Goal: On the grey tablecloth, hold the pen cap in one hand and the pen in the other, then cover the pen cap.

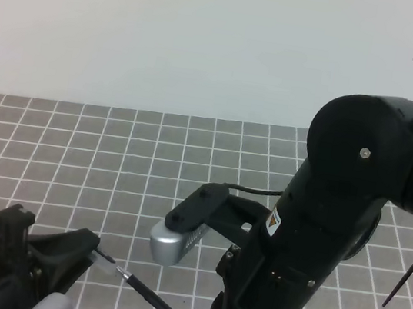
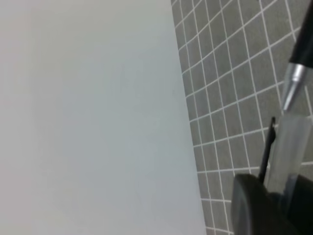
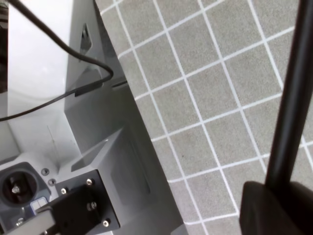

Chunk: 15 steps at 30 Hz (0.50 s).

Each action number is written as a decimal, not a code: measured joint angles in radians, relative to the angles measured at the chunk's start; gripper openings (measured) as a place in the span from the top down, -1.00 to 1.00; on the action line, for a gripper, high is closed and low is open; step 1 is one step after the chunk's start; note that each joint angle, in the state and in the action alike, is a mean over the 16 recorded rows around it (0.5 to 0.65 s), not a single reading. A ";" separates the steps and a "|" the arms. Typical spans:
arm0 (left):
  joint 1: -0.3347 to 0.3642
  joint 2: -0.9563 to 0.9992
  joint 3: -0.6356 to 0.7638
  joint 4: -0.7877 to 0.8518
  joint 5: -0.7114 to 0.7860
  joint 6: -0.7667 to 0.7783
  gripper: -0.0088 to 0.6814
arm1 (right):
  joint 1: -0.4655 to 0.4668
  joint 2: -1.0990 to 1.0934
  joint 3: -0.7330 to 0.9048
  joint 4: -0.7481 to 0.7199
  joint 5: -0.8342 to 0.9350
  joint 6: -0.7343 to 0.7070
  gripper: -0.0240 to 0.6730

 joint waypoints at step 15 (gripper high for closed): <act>0.000 0.000 0.001 0.044 -0.032 0.033 0.73 | 0.002 -0.001 -0.001 0.023 0.013 -0.020 0.79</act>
